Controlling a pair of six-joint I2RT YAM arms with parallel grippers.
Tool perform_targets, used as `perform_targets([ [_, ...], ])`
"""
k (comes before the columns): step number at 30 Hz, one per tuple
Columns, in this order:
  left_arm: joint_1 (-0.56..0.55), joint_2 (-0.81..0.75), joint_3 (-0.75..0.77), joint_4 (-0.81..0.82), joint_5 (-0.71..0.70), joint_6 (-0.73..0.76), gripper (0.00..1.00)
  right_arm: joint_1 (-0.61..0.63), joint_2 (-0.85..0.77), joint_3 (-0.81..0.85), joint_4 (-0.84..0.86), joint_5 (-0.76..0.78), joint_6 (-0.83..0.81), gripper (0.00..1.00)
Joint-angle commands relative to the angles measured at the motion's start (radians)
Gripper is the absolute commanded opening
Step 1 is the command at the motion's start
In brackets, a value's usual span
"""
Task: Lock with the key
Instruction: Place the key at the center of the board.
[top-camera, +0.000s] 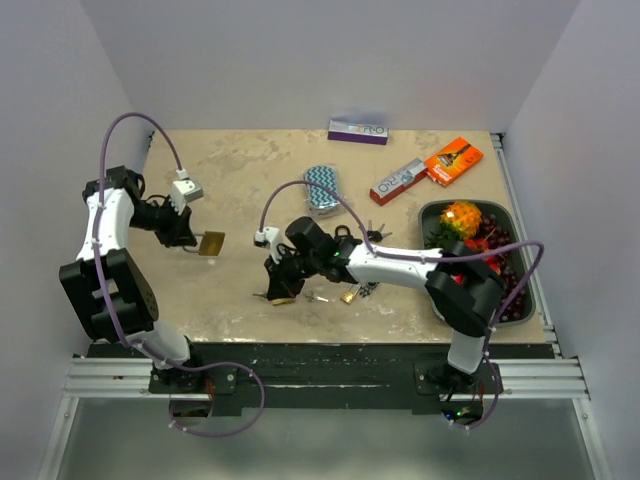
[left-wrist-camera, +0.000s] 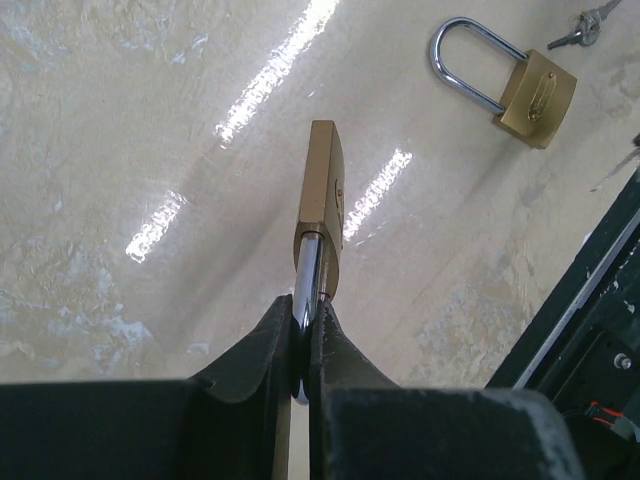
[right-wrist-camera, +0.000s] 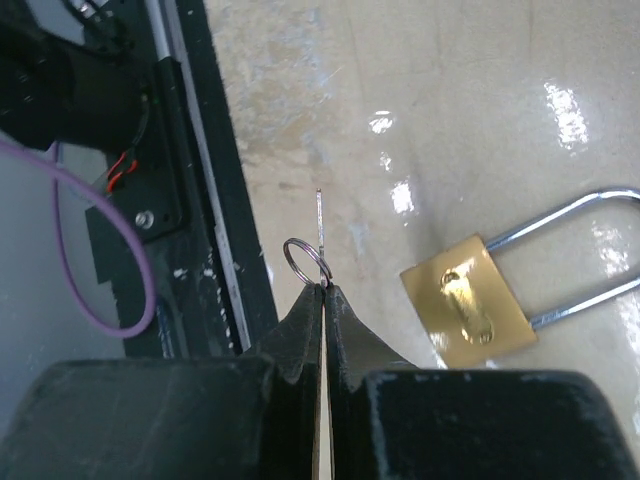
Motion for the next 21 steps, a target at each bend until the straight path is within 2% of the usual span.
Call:
perform_targets([
  [1, 0.015, -0.059, -0.018, 0.017, 0.122, -0.043, 0.00, 0.003, 0.081, 0.093, 0.100, 0.081, 0.073, 0.00],
  [7, 0.017, -0.053, -0.027, 0.037, 0.153, -0.072, 0.00, 0.017, 0.203, 0.142, 0.101, 0.098, 0.097, 0.00],
  [21, 0.017, -0.049, -0.058, 0.043, 0.164, -0.063, 0.00, 0.040, 0.305, 0.200, 0.106, 0.122, 0.153, 0.00],
])
